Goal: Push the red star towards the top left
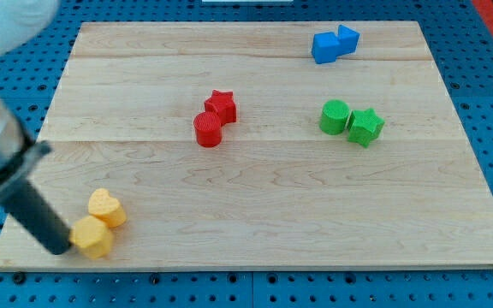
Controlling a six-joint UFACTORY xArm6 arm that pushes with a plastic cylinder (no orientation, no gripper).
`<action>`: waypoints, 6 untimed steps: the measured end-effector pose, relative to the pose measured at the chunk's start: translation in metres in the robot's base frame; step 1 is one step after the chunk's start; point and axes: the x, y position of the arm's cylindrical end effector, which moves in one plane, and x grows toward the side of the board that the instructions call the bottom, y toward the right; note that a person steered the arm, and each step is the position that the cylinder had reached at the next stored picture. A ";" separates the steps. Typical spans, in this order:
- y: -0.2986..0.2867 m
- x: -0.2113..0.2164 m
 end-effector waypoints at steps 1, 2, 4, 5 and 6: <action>0.040 -0.007; 0.050 -0.037; 0.063 -0.070; 0.150 -0.129; 0.176 -0.176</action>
